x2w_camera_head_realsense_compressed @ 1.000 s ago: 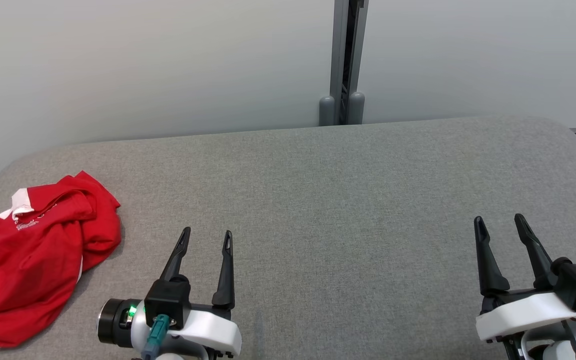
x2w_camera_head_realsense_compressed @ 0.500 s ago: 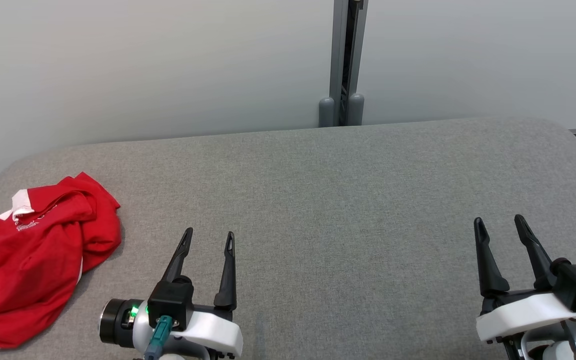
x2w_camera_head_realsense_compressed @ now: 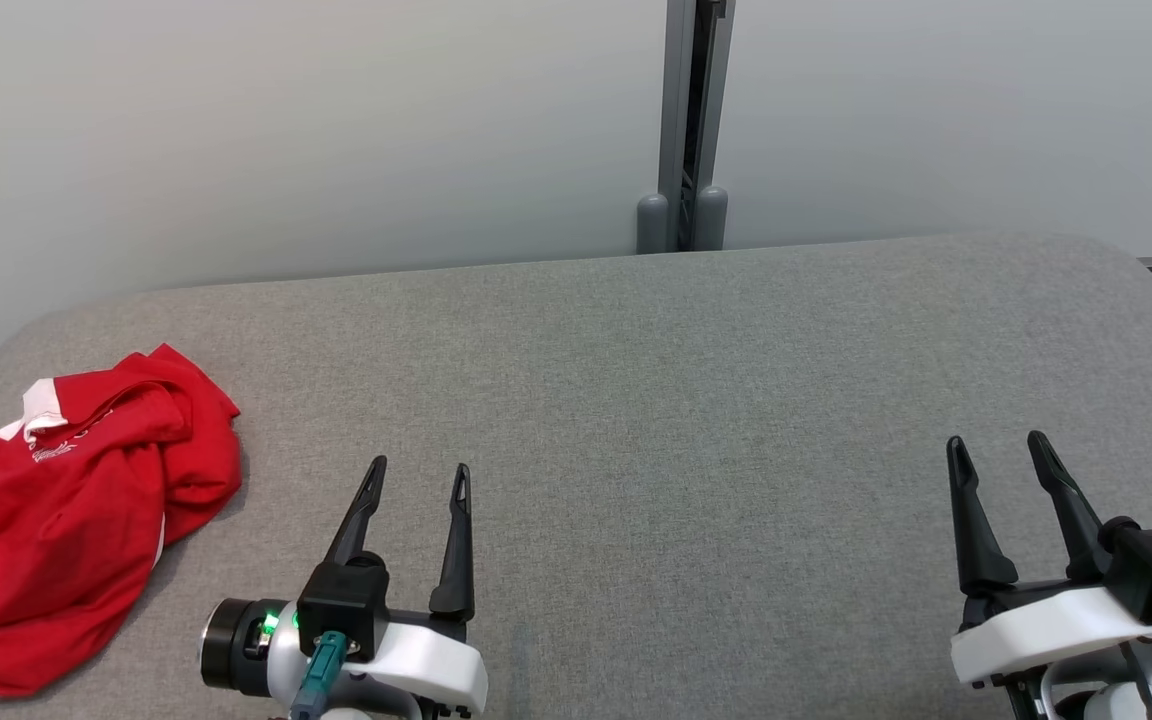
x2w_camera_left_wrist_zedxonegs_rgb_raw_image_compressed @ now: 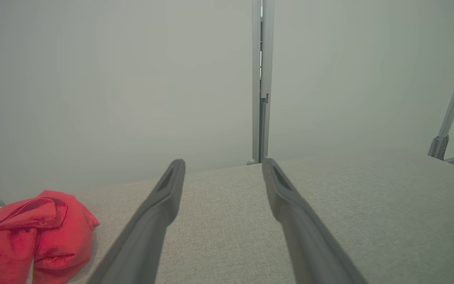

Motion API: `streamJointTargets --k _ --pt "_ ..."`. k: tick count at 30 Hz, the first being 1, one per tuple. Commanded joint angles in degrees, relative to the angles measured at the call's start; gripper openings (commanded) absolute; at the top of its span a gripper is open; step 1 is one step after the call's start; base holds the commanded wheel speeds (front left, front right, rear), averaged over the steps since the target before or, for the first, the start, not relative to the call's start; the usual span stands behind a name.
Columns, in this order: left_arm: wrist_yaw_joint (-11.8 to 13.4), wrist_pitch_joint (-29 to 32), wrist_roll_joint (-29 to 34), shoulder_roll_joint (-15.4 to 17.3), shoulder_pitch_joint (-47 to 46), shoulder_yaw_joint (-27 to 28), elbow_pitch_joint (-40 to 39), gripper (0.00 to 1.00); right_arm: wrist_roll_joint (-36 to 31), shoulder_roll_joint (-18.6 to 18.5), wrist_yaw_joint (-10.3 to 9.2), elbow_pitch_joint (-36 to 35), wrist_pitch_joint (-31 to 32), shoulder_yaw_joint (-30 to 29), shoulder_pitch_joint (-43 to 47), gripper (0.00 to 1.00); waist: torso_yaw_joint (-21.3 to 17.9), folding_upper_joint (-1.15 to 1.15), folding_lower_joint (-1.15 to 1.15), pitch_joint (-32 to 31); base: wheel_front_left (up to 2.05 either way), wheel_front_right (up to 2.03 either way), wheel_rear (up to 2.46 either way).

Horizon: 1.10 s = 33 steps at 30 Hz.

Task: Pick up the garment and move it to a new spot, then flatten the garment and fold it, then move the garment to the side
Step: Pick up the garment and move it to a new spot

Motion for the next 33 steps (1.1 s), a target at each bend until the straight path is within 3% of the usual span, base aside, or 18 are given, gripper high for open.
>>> streamJointTargets --k 1,8,13,33 --pt "0.3 -0.3 0.0 0.2 -0.9 0.1 0.1 1.00 0.1 -0.4 0.11 0.0 -0.5 0.1 -0.1 1.00 0.0 0.00 0.00 0.0 0.00 0.00 0.00" --pt "0.2 -0.3 0.3 0.2 -1.1 -0.2 0.2 1.00 0.0 -0.4 0.11 -0.2 -0.5 0.6 0.2 1.00 0.8 0.00 0.00 0.1 0.00 0.00 0.00" --pt "0.5 -0.3 0.7 0.2 -1.0 0.0 0.3 1.00 0.2 -0.4 0.11 -0.8 -0.7 1.5 0.9 1.00 3.6 0.00 0.00 0.2 0.00 0.00 0.00" --pt "-0.6 -0.3 3.7 0.5 -0.3 4.8 -0.3 1.00 2.4 -0.4 0.11 -0.3 -2.3 6.9 0.3 1.00 24.0 0.00 0.00 0.7 0.00 0.00 0.00"
